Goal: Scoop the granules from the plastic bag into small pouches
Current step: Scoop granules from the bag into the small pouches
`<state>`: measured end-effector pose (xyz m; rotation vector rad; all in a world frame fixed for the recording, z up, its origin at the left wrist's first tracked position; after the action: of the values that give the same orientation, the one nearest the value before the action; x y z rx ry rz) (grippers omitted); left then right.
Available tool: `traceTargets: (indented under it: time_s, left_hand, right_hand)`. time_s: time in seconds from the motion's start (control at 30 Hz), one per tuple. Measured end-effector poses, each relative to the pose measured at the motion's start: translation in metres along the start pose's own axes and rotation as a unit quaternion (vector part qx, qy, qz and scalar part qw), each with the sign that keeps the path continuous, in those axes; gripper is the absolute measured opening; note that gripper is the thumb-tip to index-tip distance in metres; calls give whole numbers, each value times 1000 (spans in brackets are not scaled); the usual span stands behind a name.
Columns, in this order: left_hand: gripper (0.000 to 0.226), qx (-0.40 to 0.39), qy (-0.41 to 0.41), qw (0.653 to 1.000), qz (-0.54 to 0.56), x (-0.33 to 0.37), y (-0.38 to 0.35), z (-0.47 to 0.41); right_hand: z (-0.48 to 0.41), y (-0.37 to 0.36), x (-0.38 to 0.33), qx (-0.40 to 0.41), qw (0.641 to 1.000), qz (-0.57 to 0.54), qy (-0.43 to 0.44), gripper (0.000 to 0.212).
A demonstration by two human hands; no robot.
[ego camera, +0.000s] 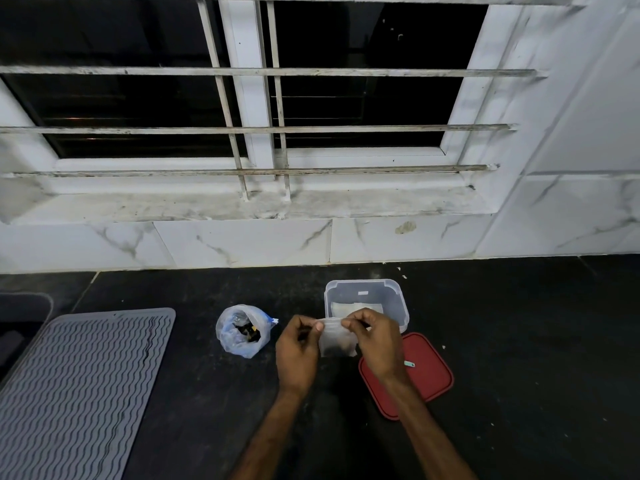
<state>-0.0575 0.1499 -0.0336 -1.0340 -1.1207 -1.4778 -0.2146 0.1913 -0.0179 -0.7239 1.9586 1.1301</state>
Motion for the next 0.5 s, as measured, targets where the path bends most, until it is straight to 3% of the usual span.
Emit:
traceTargets:
  time_s: [0.13,0.17,0.23,0.33,0.5]
  left_hand:
    - [13,-26,-5,998,49,7,-1,1]
    - [11,-30,-1,997,65,9,-2,3]
    - [9,-24,11,995,101,11,-2,4]
    - [10,-17,15,992,121,8,1,1]
    - [7,42,34,988,147,-2,9,-1]
  right_hand:
    - [4,-7,1,41,989,-139,-43,9]
    - [7,-12,1,31,980,-190,-49,5]
    - [14,-22,4,-26,963,-257,-72,19]
    - [24,-28,5,-109,958,-248,-93,18]
    - [19,-25,-4,-74,951,-275,-120,17]
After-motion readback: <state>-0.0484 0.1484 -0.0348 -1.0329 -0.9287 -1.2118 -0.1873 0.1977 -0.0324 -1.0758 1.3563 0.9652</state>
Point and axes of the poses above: each hand's wrist, its own z-axis away from the middle knuckle, its own y-axis out of the back of the hand, x = y × z, the point moved 3 cm from there along -z, towards the middle knuckle, and after that the axes turned 15 degrees about y, right-handed, at the moved point
